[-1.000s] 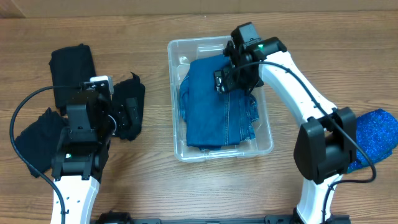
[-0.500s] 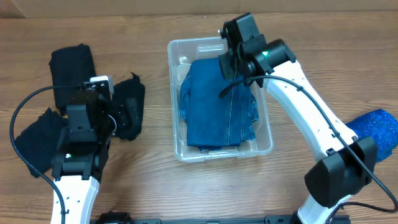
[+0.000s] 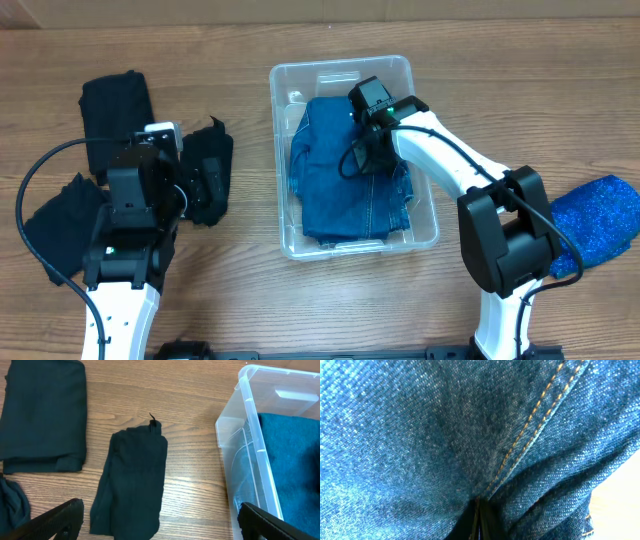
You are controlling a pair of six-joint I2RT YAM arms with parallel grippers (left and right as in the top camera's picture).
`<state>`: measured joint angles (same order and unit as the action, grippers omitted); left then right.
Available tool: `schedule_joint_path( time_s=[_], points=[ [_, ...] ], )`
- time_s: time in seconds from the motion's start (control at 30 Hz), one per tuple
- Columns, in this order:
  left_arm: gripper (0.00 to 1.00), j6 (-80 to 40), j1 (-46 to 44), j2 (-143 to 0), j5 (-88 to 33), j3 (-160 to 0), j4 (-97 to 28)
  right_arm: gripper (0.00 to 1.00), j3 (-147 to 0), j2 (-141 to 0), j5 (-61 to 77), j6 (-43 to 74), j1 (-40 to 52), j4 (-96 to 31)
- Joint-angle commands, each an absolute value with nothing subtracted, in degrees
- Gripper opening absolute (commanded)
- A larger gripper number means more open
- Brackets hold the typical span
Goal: Pack container
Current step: 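Press the denim flat in the bin, release, withdraw right gripper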
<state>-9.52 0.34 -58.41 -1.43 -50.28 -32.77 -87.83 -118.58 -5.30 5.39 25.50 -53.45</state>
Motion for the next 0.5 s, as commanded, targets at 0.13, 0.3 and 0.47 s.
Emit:
schedule_joint_path(
  time_s=[0.13, 0.3, 0.47],
  points=[
    [1.0, -10.31, -0.03, -58.72, -1.08, -51.88, -32.8, 0.04, -98.89, -112.33, -5.96, 10.15, 24.84, -62.0],
    [1.0, -10.31, -0.03, -58.72, -1.06, -51.88, -32.8, 0.25, -103.39, -102.21, -5.91, 20.99, 18.37, -60.93],
    [1.0, -10.31, -0.03, -58.72, -1.06, -51.88, -32.8, 0.77, -103.35, -93.49, -1.23, 30.81, 1.21, -67.75]
  ],
)
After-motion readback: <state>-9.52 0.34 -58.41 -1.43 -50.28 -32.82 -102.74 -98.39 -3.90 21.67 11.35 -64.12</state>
